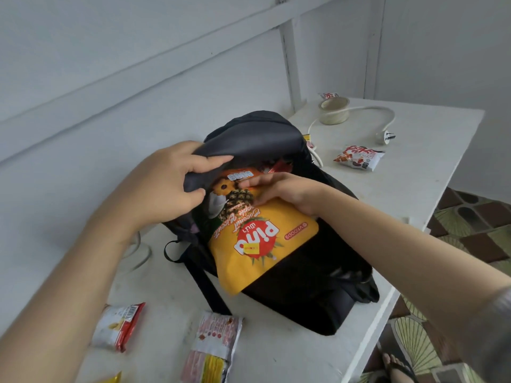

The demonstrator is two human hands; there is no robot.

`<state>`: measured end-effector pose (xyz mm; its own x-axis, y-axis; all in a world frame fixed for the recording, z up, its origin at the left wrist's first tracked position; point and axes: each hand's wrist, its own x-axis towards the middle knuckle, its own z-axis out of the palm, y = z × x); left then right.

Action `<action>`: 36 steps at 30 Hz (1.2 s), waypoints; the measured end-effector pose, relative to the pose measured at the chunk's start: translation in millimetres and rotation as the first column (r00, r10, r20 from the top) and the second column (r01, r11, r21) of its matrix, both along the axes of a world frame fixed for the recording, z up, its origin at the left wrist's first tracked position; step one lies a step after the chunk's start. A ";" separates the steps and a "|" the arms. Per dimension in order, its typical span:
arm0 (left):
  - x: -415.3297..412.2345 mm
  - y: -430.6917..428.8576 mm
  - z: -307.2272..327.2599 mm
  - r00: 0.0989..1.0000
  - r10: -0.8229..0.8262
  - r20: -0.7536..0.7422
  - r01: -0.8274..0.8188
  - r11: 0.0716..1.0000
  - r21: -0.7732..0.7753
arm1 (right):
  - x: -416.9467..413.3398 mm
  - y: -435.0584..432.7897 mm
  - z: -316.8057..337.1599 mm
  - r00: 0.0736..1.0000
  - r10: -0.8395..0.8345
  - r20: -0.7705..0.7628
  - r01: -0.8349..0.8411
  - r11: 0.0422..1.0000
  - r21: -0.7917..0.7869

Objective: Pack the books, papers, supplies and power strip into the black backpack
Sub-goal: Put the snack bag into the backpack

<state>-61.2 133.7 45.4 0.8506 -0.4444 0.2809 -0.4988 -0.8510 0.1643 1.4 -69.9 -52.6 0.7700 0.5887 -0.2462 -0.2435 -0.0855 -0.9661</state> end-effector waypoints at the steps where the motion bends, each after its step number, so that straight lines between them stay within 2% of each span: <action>1: 1.0 0.1 0.6 1.000 -0.008 -0.009 0.008 1.000 0.001 | 2.2 3.5 2.2 1.000 0.000 0.006 0.000 1.000 -0.025; 3: 2.0 -0.4 0.8 1.000 -0.021 -0.018 0.021 1.000 0.002 | 4.7 8.5 7.9 0.999 -0.003 0.051 0.007 0.996 -0.093; 7: 2.6 2.0 0.8 0.999 -0.014 -0.031 0.014 1.000 -0.019 | -0.7 3.7 23.1 0.942 0.078 0.326 0.060 0.918 -0.392; 9: 2.7 2.5 0.3 1.000 -0.007 -0.028 0.006 1.000 -0.026 | -6.4 -9.1 23.6 0.957 0.106 0.268 0.012 0.914 -0.405; 13: 3.6 3.2 -1.9 1.000 0.012 -0.017 -0.012 0.999 -0.042 | -23.4 -47.0 -0.3 0.992 0.124 0.007 -0.120 0.973 -0.196; 17: 4.9 4.2 -0.3 1.000 0.012 0.001 -0.012 0.999 -0.034 | -40.1 -64.9 -25.9 0.984 0.138 -0.114 -0.143 0.989 -0.037; 21: 2.9 -2.2 5.0 0.999 0.006 0.049 -0.007 1.000 0.027 | -41.7 -57.5 -25.4 0.997 0.045 -0.069 -0.041 0.998 0.056; 23: 2.5 -3.7 8.4 0.998 0.006 0.065 -0.009 0.998 0.057 | -34.4 -50.7 -18.9 0.999 -0.019 -0.032 0.021 0.997 0.071; 28: 0.3 -8.8 14.5 0.997 -0.003 0.073 -0.005 0.994 0.105 | -14.6 -22.2 -6.5 0.998 -0.060 0.028 0.058 0.996 0.071; 30: 0.2 -9.5 15.5 0.997 0.004 0.079 -0.012 0.995 0.097 | -9.1 -11.6 -4.7 0.978 -0.204 -0.044 0.208 0.962 0.179; 32: 1.1 -8.3 15.4 0.997 0.020 0.078 -0.027 0.996 0.087 | -10.2 -5.4 -3.9 0.922 -0.343 -0.181 0.386 0.855 0.345; 34: 1.3 -7.8 15.6 0.997 0.024 0.066 -0.030 0.996 0.084 | -20.0 -3.5 -5.8 0.911 -0.352 -0.213 0.412 0.796 0.444; 36: 2.0 -8.3 16.4 0.999 0.030 0.041 -0.034 0.996 0.083 | -35.7 -3.7 -9.7 0.940 -0.318 -0.122 0.339 0.847 0.410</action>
<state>-59.2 125.4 61.7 0.8537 -0.4406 0.2774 -0.4759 -0.8765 0.0723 -34.3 -73.6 -62.3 0.9304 0.3587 -0.0752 -0.2320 0.4174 -0.8786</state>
